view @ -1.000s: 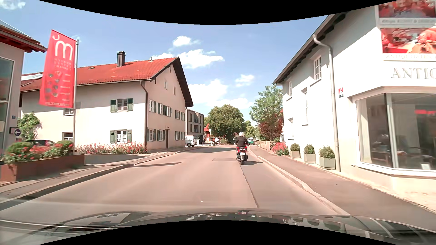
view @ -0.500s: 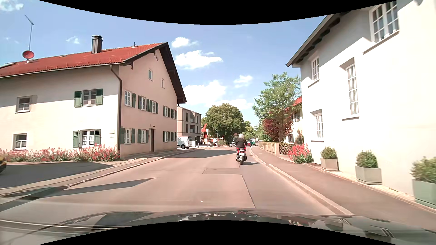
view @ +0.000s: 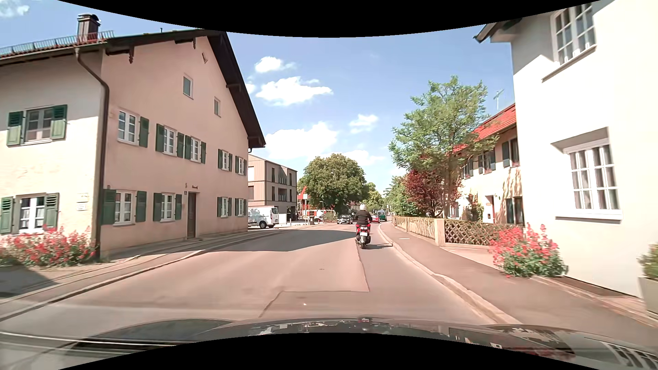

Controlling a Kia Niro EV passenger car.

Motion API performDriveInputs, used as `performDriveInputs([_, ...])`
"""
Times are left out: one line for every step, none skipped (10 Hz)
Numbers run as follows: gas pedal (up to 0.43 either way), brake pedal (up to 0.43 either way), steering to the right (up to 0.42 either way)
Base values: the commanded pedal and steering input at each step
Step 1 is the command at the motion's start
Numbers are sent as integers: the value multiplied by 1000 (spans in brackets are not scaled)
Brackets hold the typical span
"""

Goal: Follow the waypoints while adhering to traffic rules and regulations

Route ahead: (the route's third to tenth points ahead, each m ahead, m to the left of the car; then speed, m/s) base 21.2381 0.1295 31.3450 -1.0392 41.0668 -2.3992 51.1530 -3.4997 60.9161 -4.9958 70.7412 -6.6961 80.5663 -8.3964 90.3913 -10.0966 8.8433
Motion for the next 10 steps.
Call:
performDriveInputs([228, 12, 12])
performDriveInputs([228, 12, 13])
performDriveInputs([240, 12, 13])
performDriveInputs([240, 12, 13])
performDriveInputs([240, 12, 11])
performDriveInputs([240, 12, 11])
performDriveInputs([240, 12, 11])
performDriveInputs([240, 12, 11])
performDriveInputs([240, 12, 11])
performDriveInputs([240, 12, 11])
